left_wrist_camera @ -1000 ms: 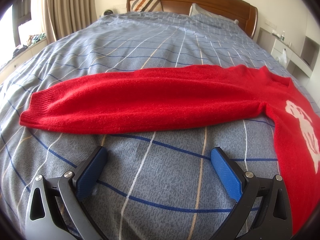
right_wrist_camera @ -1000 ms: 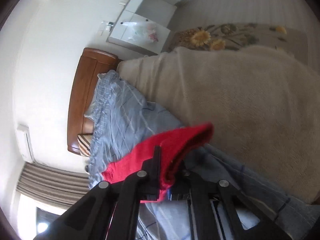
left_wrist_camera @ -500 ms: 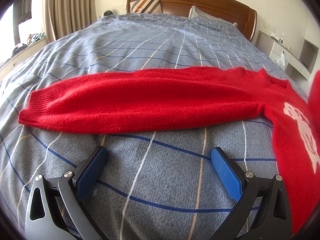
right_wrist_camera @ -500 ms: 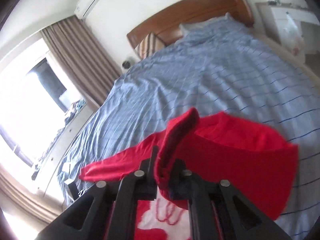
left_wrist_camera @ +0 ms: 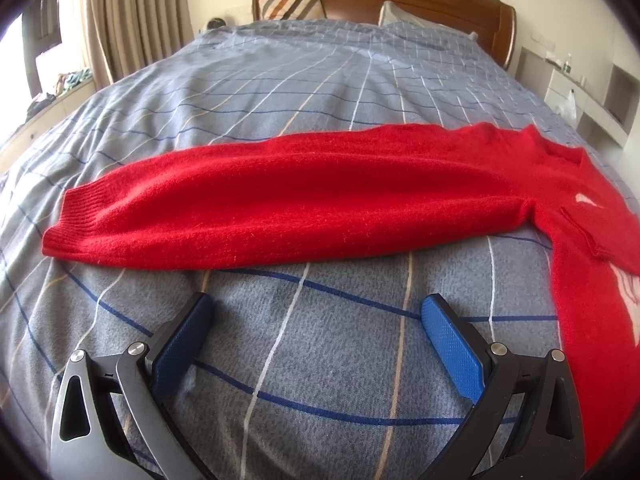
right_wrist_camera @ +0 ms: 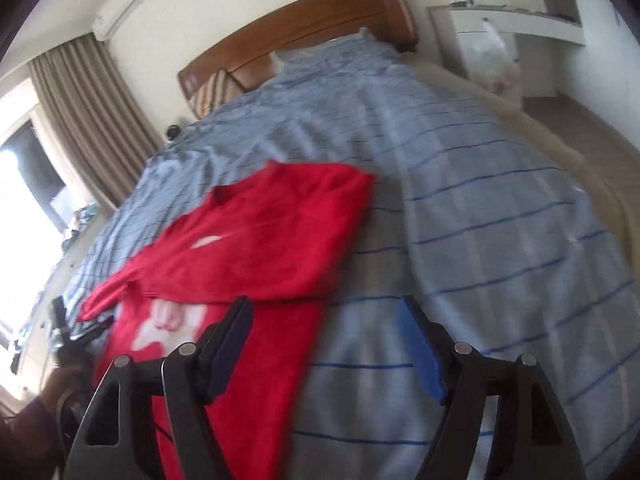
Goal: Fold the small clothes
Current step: 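Grasp the ribbed cuff end with the left tool and fold it over the strip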
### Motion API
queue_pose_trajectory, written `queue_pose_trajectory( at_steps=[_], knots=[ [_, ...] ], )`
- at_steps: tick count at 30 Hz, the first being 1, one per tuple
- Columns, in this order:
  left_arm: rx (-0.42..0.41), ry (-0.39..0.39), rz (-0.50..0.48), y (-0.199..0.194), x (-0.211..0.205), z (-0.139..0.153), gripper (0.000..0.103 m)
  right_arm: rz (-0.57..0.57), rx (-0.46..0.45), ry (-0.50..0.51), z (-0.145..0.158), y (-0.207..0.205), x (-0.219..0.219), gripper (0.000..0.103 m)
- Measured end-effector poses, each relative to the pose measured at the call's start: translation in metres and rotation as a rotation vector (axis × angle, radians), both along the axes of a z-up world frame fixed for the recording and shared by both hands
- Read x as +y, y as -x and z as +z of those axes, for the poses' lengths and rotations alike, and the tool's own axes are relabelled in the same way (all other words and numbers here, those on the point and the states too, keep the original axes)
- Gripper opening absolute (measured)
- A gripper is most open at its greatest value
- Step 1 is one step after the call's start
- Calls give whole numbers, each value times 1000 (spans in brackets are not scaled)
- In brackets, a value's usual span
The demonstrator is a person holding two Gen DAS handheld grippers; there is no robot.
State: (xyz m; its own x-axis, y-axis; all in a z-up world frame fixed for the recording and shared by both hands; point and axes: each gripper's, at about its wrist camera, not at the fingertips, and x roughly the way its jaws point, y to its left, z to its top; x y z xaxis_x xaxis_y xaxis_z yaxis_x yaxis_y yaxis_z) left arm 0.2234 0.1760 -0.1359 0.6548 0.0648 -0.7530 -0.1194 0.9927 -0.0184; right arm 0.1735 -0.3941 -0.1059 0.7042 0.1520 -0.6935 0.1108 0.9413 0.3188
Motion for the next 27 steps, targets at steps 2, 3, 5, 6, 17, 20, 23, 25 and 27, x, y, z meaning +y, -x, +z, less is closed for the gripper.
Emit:
queue_pose_trajectory(
  at_steps=[2, 3, 5, 6, 17, 20, 23, 25, 27],
  knots=[
    [41, 7, 16, -4, 1, 1, 103, -69, 24, 4, -17, 11, -25, 73],
    [56, 24, 29, -5, 2, 1, 103, -92, 44, -16, -31, 14, -34, 74],
    [73, 47, 48, -2, 3, 2, 103, -106, 2, -46, -47, 23, -41, 74],
    [84, 51, 40, 1, 3, 3, 103, -111, -45, -31, -47, 30, -39, 74],
    [13, 340, 177, 42, 141, 54, 102, -128, -77, 47, -48, 32, -24, 74],
    [64, 442, 295, 20, 203, 40, 101, -131, -74, 76, -50, 30, -19, 75],
    [125, 487, 305, -3, 224, 27, 78, -134, -70, 87, -50, 29, -17, 75],
    [150, 438, 248, -18, 214, 25, 62, -135, -66, 95, -51, 28, -15, 75],
    [180, 363, 203, -29, 199, 22, 43, -137, -62, 107, -51, 27, -13, 75]
  ],
)
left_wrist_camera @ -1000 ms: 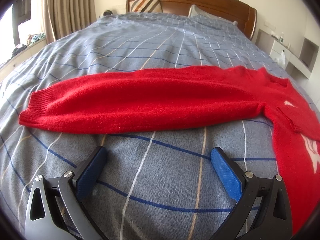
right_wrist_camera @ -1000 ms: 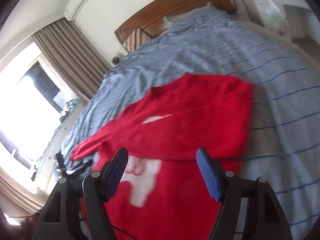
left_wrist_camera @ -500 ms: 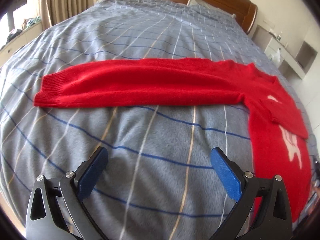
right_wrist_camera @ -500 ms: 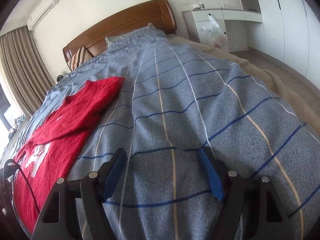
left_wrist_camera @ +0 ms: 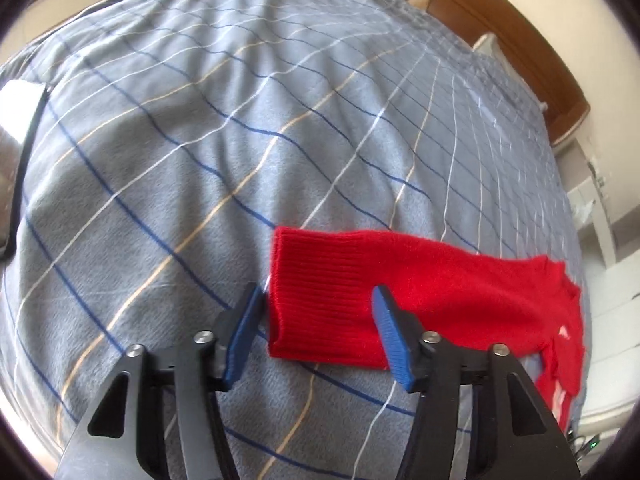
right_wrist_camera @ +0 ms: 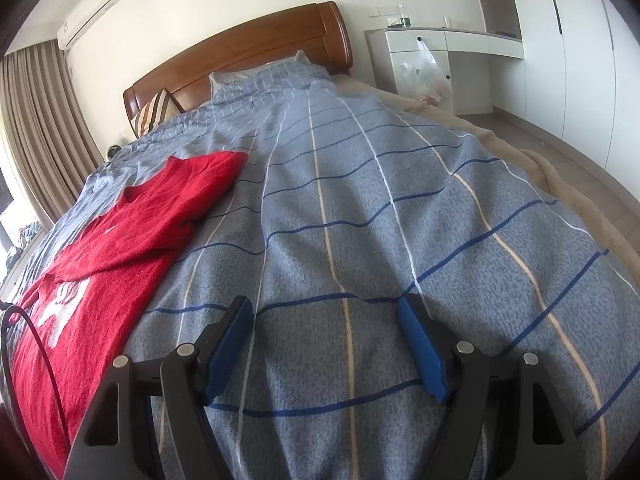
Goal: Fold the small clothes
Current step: 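Grasp the ribbed cuff end with the left tool and fold it over the strip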
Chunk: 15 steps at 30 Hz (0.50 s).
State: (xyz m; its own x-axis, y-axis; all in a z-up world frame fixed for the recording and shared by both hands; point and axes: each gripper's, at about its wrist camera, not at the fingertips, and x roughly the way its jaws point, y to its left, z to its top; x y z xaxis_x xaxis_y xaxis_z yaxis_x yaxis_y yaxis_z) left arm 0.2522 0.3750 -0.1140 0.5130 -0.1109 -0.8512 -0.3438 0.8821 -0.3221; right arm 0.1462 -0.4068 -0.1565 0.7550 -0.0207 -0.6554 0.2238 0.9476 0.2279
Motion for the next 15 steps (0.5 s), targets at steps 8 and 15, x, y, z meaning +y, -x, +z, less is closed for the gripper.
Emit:
queue_pose_trajectory(
  at_steps=[8, 15],
  knots=[
    [-156, -166, -145, -9, -80, 66, 5, -5, 5, 20, 0, -1, 3, 75],
    [-392, -125, -515, -42, -260, 178, 5, -5, 4, 19, -1, -1, 3, 75]
  ],
)
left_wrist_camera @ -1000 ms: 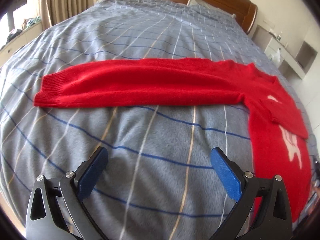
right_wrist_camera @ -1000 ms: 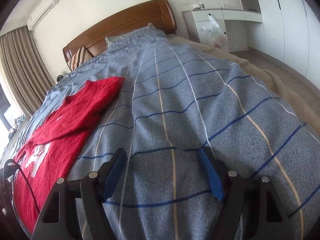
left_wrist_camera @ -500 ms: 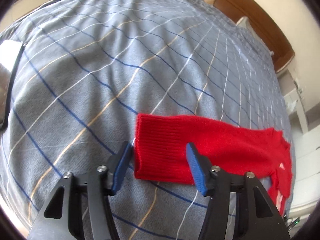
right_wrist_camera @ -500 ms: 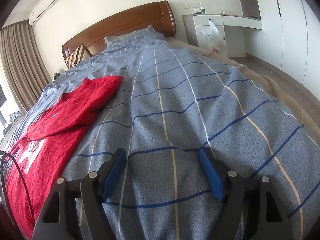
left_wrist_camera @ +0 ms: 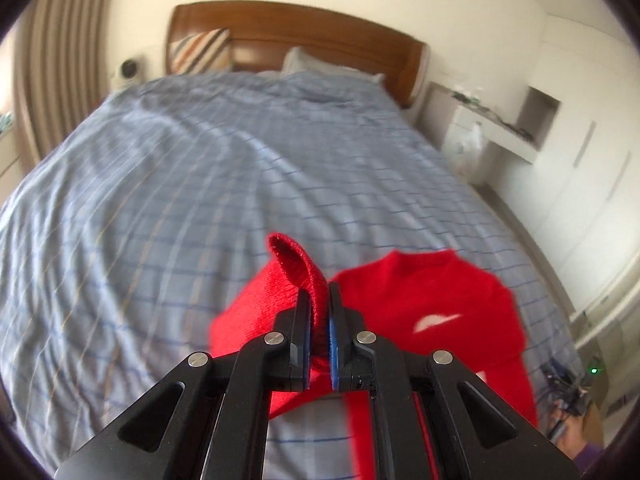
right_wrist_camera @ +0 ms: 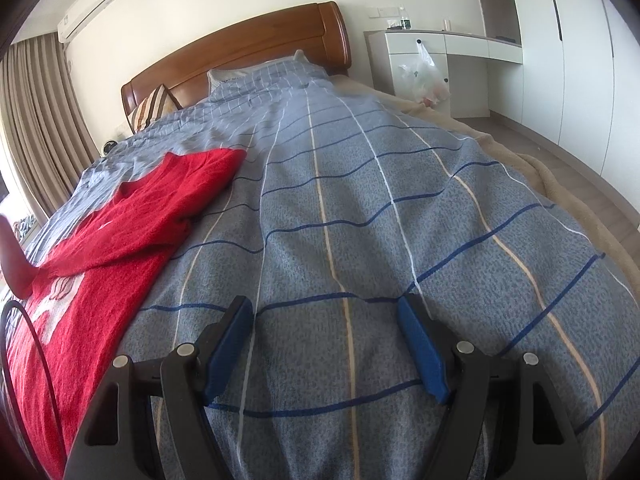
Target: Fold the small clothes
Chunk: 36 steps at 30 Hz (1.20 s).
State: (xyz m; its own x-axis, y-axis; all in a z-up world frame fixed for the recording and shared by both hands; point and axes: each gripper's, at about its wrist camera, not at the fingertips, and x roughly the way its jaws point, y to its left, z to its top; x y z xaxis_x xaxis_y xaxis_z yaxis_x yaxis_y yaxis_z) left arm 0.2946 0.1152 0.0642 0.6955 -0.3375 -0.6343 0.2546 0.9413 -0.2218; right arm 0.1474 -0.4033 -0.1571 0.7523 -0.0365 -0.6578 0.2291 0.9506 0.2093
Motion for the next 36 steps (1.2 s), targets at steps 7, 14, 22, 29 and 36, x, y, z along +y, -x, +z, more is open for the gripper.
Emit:
queue_pose_trajectory(
  at_steps=[7, 14, 22, 29, 36],
  knots=[
    [-20, -1, -307, 2, -183, 1, 6, 1, -4, -6, 1, 1, 0, 75],
    [145, -15, -302, 34, -210, -92, 67, 4, -13, -17, 1, 3, -2, 75],
    [90, -153, 8, 101, -51, -145, 89, 3, -15, -11, 1, 4, -2, 75],
    [73, -194, 206, 122, 24, -204, 94, -10, 19, 52, 2, 0, 6, 75],
    [-6, -175, 221, 134, 28, -215, 100, -82, 194, 235, 33, 8, 41, 75]
  ],
)
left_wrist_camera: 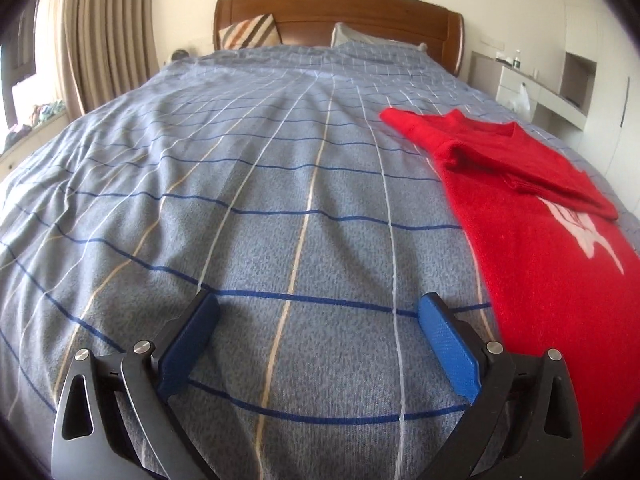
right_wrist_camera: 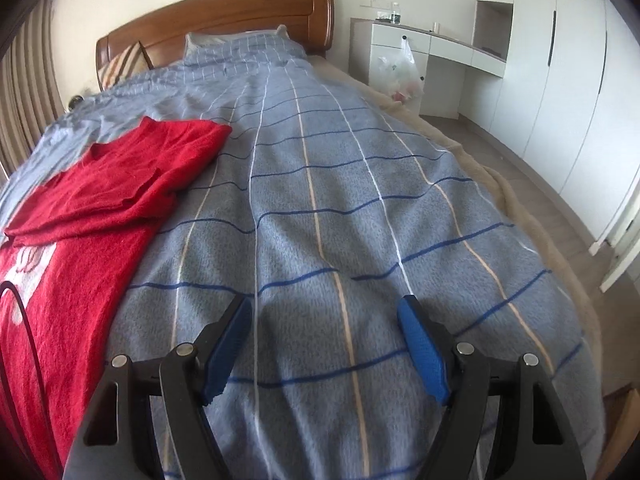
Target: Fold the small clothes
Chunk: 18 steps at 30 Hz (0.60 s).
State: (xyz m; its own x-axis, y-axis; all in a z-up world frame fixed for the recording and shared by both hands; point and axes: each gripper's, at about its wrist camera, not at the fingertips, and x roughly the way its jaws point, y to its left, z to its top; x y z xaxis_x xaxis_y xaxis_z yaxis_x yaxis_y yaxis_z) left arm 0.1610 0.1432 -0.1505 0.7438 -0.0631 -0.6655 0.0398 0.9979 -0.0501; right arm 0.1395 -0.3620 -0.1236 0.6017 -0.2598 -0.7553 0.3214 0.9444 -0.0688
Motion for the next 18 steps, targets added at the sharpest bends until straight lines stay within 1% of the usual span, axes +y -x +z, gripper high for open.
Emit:
queue_pose_trajectory(
  at_steps=[2, 5, 13, 18],
  knots=[
    [-3, 14, -5, 1, 3, -1, 101, 0, 27, 32, 12, 9, 14, 75],
    [-5, 13, -5, 1, 4, -2, 101, -4, 30, 80, 31, 23, 28, 75],
    [-7, 12, -5, 1, 4, -3, 101, 21, -37, 182, 78, 52, 61, 75],
    [-6, 12, -5, 1, 4, -3, 101, 52, -97, 250, 108, 63, 81, 75]
  ],
)
